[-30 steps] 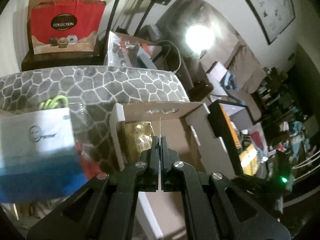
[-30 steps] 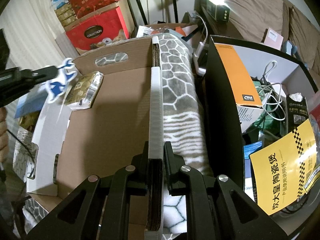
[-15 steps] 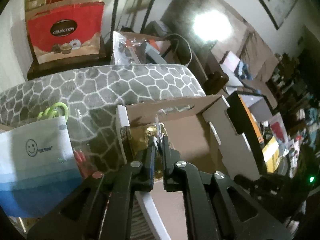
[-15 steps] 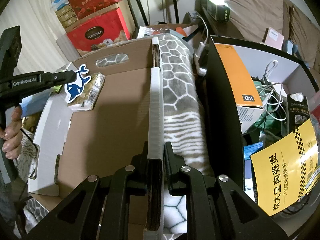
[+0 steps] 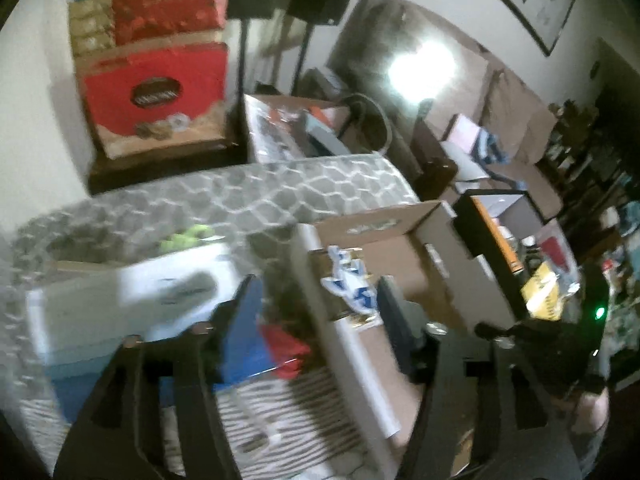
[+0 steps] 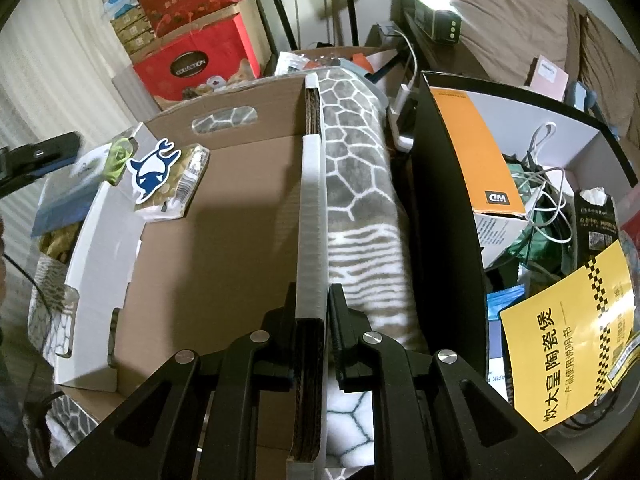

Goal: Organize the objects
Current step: 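Grasp the blue-and-white smiley bag with the left tool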

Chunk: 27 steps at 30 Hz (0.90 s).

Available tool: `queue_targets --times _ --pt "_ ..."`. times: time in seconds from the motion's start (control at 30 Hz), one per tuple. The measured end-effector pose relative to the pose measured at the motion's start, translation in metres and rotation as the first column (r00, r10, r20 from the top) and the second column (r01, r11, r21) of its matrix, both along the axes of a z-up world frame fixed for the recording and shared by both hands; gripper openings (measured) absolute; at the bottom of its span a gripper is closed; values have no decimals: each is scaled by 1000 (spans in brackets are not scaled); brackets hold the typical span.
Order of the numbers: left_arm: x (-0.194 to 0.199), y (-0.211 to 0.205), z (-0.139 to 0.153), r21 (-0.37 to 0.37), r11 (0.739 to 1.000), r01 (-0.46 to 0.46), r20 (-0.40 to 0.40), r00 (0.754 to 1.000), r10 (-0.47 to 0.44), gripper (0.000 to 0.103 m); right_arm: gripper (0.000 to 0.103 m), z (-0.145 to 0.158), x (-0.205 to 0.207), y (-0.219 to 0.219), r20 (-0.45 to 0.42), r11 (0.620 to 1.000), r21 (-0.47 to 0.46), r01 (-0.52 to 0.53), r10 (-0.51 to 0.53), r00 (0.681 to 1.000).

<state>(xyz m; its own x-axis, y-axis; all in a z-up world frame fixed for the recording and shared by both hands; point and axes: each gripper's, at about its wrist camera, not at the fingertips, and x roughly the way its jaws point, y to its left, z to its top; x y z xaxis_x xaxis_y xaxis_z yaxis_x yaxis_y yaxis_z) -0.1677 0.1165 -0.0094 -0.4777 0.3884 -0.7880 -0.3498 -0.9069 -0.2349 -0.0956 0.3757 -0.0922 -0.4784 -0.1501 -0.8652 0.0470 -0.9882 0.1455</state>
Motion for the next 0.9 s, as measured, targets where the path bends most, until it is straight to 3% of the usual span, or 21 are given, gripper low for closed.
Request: queue_targets --times 0.23,0.43,0.77,0.9 --pt "10 -60 12 -92 990 -103 -38 994 100 68 12 -1 0 1 0 1000 3 0 0 1000" --pt "6 -117 -1 -149 963 -225 -7 974 226 68 13 -1 0 1 -1 1000 3 1 -1 1000" --pt "9 -159 -34 -147 950 -277 65 955 288 68 15 -2 0 2 -1 1000 -7 3 -3 1000" --pt "5 -166 -43 -113 953 -282 102 950 294 68 15 -2 0 3 0 1000 -5 3 -3 1000"
